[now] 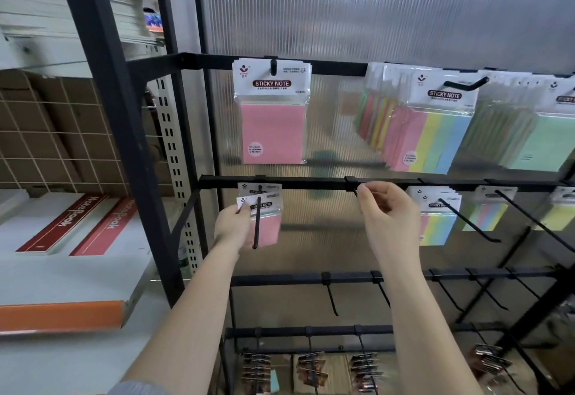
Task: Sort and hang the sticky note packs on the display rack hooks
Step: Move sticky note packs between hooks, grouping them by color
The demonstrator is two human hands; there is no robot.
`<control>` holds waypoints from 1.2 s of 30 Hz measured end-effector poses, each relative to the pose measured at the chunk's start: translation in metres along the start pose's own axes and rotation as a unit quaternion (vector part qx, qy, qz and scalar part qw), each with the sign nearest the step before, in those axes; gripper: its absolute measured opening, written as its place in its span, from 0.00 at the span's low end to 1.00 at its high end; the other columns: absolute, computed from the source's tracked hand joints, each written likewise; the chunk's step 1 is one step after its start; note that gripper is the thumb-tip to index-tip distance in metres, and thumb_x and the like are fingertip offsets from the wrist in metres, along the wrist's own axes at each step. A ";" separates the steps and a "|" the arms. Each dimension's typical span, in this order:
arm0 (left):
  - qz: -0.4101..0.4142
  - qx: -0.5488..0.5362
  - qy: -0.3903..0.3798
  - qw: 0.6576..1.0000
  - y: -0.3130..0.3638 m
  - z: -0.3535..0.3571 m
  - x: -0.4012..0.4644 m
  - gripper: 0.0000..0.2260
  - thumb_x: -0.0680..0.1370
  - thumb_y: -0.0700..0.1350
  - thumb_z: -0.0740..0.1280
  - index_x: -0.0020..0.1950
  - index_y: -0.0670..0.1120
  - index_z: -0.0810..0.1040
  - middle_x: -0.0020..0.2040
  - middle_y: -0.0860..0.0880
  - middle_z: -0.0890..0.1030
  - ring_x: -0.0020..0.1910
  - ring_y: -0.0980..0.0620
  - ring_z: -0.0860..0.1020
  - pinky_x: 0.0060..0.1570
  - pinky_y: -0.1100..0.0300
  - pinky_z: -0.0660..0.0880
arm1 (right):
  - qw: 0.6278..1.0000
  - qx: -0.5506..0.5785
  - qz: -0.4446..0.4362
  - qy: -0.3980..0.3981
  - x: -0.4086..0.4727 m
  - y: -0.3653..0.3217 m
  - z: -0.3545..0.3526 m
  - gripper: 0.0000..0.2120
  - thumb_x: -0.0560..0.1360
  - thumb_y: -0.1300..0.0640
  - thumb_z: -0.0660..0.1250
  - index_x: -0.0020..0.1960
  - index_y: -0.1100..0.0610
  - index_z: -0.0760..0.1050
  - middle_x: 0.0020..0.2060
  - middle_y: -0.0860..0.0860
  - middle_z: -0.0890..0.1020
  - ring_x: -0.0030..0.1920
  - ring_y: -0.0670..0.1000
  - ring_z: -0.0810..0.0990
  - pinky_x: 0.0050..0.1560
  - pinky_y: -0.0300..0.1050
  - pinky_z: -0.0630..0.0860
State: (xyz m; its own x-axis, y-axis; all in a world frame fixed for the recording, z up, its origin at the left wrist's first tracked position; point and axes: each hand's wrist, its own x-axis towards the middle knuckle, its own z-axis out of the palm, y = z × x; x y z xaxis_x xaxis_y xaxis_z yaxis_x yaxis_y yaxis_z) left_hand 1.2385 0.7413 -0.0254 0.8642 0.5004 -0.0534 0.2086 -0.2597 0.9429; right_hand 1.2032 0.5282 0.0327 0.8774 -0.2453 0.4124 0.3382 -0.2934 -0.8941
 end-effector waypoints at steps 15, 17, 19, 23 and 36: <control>0.082 0.219 -0.041 0.971 0.013 -0.041 -0.052 0.14 0.83 0.48 0.53 0.41 0.46 0.70 0.42 0.46 0.77 0.38 0.53 0.75 0.31 0.61 0.65 | 0.990 -0.096 0.019 -0.106 0.007 0.034 0.037 0.09 0.80 0.55 0.62 0.57 0.56 0.76 0.46 0.48 0.79 0.45 0.44 0.75 0.39 0.31 0.68; 0.089 0.222 -0.041 0.970 0.017 -0.048 -0.060 0.15 0.83 0.48 0.53 0.37 0.47 0.68 0.40 0.48 0.75 0.35 0.55 0.72 0.31 0.63 0.63 | 0.983 -0.113 0.037 -0.137 0.010 0.043 0.052 0.11 0.80 0.55 0.62 0.60 0.57 0.75 0.50 0.51 0.80 0.46 0.46 0.75 0.41 0.34 0.71; 0.096 0.224 -0.042 0.969 0.023 -0.053 -0.067 0.16 0.83 0.47 0.53 0.36 0.46 0.67 0.38 0.49 0.74 0.34 0.56 0.71 0.31 0.63 0.62 | 0.976 -0.126 0.058 -0.170 0.014 0.050 0.066 0.14 0.80 0.55 0.61 0.63 0.57 0.74 0.53 0.53 0.79 0.47 0.48 0.76 0.45 0.39 0.73; 0.100 0.238 -0.066 0.964 0.030 -0.061 -0.078 0.15 0.83 0.48 0.54 0.39 0.45 0.70 0.40 0.49 0.76 0.36 0.55 0.73 0.33 0.62 0.66 | 0.955 -0.174 0.065 -0.231 0.027 0.055 0.093 0.16 0.81 0.55 0.58 0.68 0.54 0.70 0.53 0.55 0.79 0.35 0.45 0.72 0.33 0.37 0.68; 0.116 0.180 0.013 0.977 0.054 -0.098 -0.096 0.14 0.83 0.49 0.53 0.47 0.45 0.75 0.46 0.51 0.79 0.40 0.57 0.75 0.33 0.66 0.65 | 0.943 -0.122 0.144 -0.274 0.037 0.053 0.153 0.15 0.80 0.52 0.60 0.61 0.60 0.72 0.52 0.54 0.79 0.51 0.56 0.77 0.48 0.45 0.72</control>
State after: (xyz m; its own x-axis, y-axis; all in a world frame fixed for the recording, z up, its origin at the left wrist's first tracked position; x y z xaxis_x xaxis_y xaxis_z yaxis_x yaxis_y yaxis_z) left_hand 1.1216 0.7597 0.0625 0.8967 0.4127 0.1600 0.1605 -0.6400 0.7514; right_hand 1.3060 0.6445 -0.0260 0.9876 0.1480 -0.0525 0.0303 -0.5079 -0.8609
